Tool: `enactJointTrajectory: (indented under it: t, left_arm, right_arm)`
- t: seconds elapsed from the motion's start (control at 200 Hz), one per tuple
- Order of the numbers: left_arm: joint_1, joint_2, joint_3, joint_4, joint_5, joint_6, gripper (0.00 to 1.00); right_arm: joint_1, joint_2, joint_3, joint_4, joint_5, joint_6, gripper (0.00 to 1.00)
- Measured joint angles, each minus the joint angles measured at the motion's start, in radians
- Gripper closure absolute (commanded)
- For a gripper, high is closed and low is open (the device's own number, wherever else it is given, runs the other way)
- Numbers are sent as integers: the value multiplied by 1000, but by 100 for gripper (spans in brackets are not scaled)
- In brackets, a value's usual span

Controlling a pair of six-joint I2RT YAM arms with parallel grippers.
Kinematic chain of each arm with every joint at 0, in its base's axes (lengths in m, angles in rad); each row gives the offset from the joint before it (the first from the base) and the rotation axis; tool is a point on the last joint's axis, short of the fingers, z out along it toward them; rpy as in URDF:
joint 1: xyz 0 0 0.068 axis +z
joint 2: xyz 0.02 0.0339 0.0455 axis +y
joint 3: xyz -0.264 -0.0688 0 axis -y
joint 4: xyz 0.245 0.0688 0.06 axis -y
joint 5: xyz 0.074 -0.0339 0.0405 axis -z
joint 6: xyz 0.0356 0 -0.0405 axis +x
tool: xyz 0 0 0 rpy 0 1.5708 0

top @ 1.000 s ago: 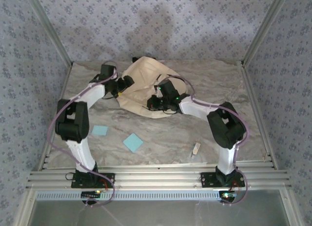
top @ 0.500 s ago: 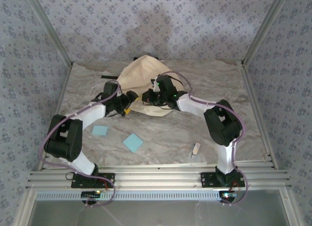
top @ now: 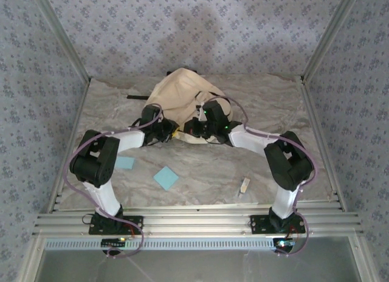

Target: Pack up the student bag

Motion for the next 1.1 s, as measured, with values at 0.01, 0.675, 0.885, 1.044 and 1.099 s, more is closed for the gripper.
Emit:
enactJointTrajectory:
  t: [0.01, 0.675, 0.885, 1.044, 1.099]
  left_arm:
    - [-1, 0, 0, 4, 2, -1, 100]
    - [65, -101, -77, -62, 25, 126, 100]
    - [66, -104, -57, -116, 25, 179, 100]
    - [85, -62, 42, -219, 46, 282, 100]
    - [98, -24, 92, -241, 60, 321, 100]
  right_arm:
    - [-1, -3, -5, 0, 2, 0, 100]
    - [-431, -135, -103, -181, 122, -258, 100]
    - [-430, -136, -101, -197, 122, -280, 100]
    - [-413, -170, -102, -235, 118, -294, 100]
    - [-396, -202, -109, -245, 115, -297, 100]
